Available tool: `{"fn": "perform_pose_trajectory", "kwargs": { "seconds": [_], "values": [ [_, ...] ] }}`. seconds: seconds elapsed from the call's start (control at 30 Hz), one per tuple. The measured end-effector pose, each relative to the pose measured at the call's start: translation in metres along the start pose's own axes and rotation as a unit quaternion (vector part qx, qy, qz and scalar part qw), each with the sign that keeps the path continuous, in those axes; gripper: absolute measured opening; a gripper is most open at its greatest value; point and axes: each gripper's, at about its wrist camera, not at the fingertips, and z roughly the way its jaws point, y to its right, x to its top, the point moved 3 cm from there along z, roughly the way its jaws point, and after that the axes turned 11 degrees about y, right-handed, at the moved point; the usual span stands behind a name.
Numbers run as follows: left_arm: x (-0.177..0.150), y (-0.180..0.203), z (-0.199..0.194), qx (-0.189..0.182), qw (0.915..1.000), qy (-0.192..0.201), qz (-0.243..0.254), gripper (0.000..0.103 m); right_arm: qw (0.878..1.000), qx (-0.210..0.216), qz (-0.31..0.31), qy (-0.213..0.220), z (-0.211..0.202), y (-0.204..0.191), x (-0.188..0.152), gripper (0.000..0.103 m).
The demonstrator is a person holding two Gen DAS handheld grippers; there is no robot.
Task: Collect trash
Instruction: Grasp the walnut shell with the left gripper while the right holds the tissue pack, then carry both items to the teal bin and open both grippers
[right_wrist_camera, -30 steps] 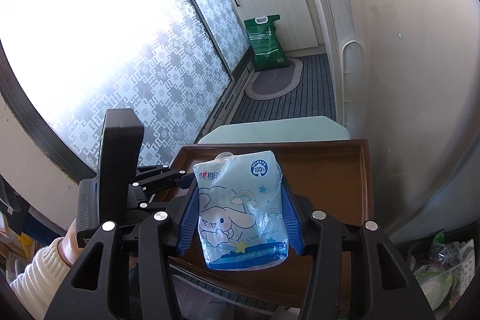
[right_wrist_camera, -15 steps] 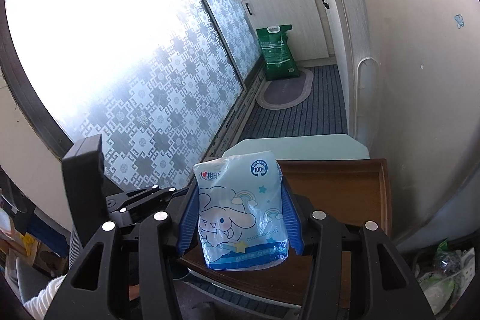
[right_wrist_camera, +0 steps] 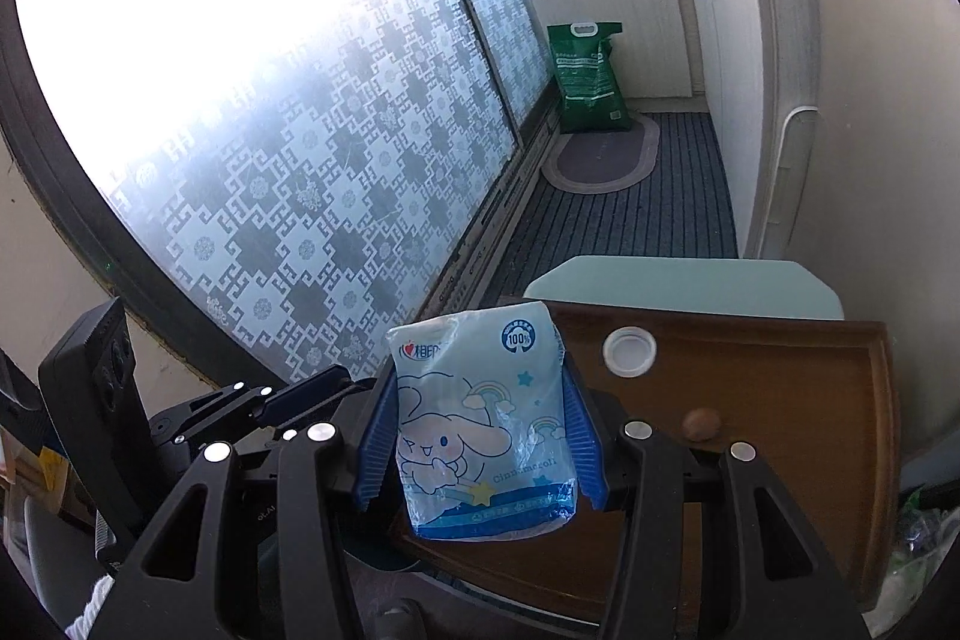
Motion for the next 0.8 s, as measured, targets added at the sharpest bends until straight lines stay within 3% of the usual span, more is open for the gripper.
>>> {"fn": "perform_pose_trajectory", "kwargs": {
  "seconds": [0.37,0.8],
  "values": [
    [-0.017,-0.060,-0.035,0.036,0.9991,-0.011,-0.019,0.023,0.998,0.034,-0.013,-0.042,0.049,-0.057,-0.018,0.051],
    [-0.086,-0.113,-0.008,0.058,0.9927,-0.091,-0.053,0.023,0.995,0.044,-0.038,-0.079,0.087,-0.101,-0.037,0.051]
  ]
}}
